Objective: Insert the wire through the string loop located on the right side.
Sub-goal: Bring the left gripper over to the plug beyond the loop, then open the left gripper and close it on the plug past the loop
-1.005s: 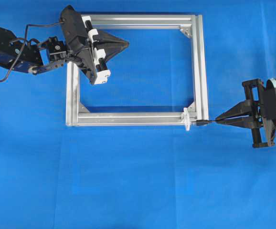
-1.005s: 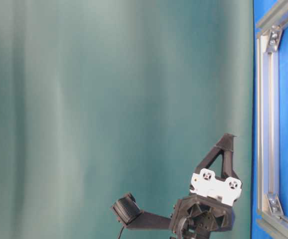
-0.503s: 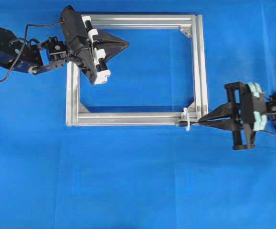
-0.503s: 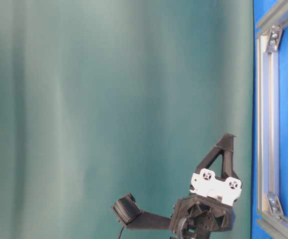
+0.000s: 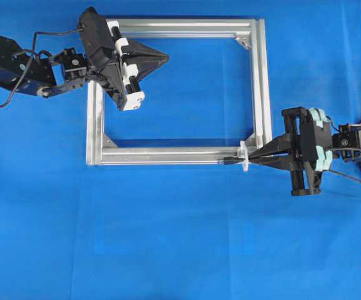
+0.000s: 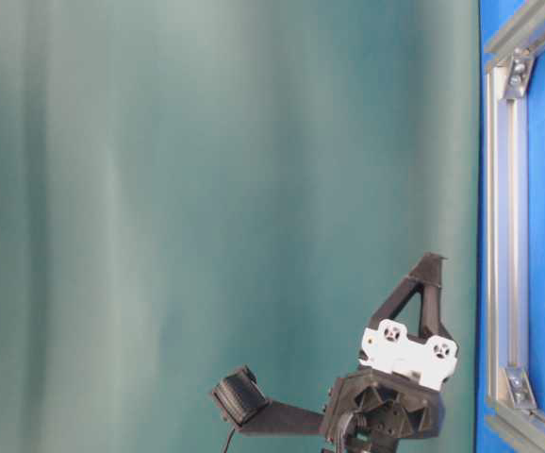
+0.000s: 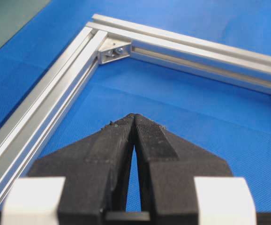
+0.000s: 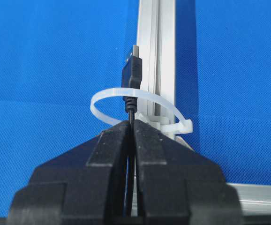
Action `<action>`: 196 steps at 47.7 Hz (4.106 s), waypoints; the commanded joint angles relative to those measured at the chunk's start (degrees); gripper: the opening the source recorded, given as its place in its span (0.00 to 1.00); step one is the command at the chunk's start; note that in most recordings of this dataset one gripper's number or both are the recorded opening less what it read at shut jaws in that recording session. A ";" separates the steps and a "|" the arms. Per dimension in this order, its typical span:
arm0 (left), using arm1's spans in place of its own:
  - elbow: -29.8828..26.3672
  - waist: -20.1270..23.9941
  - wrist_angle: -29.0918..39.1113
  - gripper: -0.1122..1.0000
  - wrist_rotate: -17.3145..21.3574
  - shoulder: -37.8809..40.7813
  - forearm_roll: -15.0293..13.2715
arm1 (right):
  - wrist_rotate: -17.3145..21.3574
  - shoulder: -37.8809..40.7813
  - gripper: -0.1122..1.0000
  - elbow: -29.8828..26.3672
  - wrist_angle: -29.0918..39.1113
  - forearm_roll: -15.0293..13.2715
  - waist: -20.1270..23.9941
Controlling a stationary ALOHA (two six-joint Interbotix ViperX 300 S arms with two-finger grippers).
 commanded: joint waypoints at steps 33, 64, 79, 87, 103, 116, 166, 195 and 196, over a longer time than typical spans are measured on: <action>0.62 -13.36 -0.35 0.10 -2.02 -1.93 0.09 | 0.00 -0.35 0.06 -0.79 -0.62 0.18 -0.18; -0.18 -26.19 -0.35 0.10 -2.72 -1.93 0.00 | 0.00 -0.35 0.06 -0.88 -0.62 0.09 -0.18; -5.89 -24.87 2.99 0.10 -2.64 0.09 0.00 | 0.00 -0.35 0.06 -0.88 -0.62 0.09 -0.18; -13.89 -23.38 9.40 0.10 -1.76 3.16 0.09 | 0.00 -0.35 0.06 -0.88 -0.62 0.09 -0.18; -24.87 -20.92 16.52 0.10 -1.85 8.26 0.09 | 0.00 -0.35 0.06 -0.79 -0.62 0.09 -0.09; -25.31 -20.83 17.58 0.10 -1.93 8.53 0.09 | -0.09 -0.35 0.06 -0.88 -0.62 0.09 -0.18; -25.58 -20.65 18.02 0.91 -2.02 10.20 0.00 | 0.00 -0.35 0.06 -0.88 -0.44 0.09 -0.18; -26.72 -20.57 18.02 0.91 -2.55 15.64 0.09 | 0.00 -0.35 0.06 -0.79 -0.35 0.09 -0.18; -26.72 -20.57 18.02 0.91 -2.55 15.64 0.00 | -0.09 -0.35 0.06 -0.88 -0.44 0.00 -0.18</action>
